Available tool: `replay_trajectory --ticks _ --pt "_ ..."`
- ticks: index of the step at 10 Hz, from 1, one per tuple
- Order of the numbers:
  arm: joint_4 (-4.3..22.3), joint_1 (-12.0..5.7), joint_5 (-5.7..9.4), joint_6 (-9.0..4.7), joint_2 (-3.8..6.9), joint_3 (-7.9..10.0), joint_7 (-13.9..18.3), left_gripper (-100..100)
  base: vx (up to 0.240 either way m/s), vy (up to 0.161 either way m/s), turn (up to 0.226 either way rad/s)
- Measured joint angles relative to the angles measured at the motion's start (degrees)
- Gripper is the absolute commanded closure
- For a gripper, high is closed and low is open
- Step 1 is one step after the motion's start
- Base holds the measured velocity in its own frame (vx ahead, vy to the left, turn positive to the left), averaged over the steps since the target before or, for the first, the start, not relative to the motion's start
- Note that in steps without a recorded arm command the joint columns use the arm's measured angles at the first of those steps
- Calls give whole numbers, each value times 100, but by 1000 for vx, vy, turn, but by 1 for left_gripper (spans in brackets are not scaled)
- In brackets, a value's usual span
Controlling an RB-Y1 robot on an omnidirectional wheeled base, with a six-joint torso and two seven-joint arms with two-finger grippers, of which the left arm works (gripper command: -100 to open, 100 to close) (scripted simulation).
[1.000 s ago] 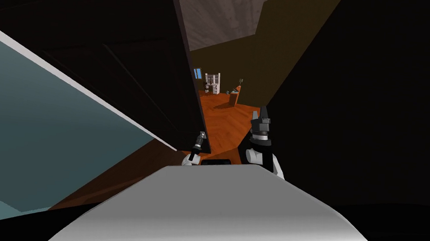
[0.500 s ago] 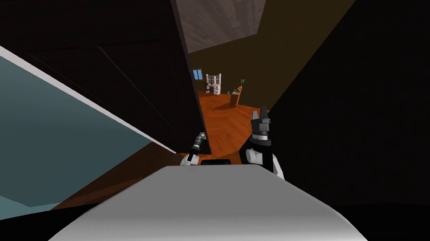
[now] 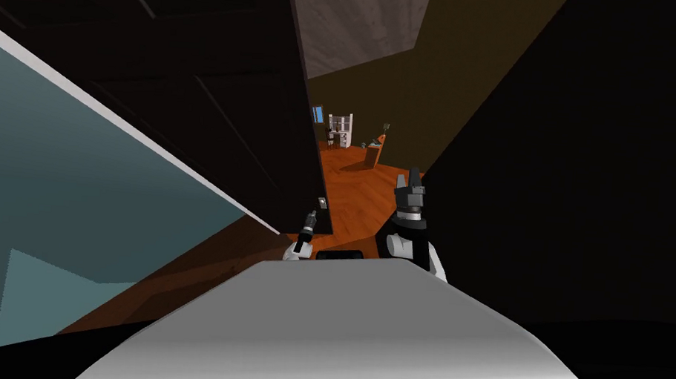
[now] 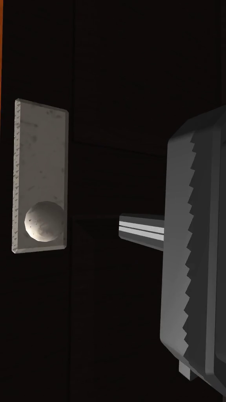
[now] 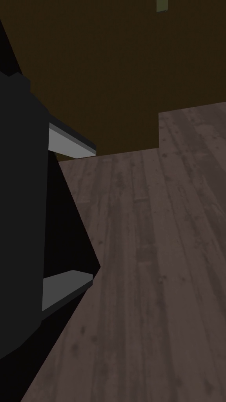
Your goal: Push the door open
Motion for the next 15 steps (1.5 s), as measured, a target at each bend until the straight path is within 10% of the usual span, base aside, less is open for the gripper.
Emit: replay_trajectory --ticks 4,9,14,15 --pt "-85 39 25 70 -186 -3 -9 -100 -137 -36 28" --pt "-49 47 47 -5 -57 48 -37 -100 230 -28 -26" --pt "38 59 74 -133 -160 109 -72 -100 184 -20 -15" --pt "40 65 75 -139 -162 111 -74 100 -15 2 -11"
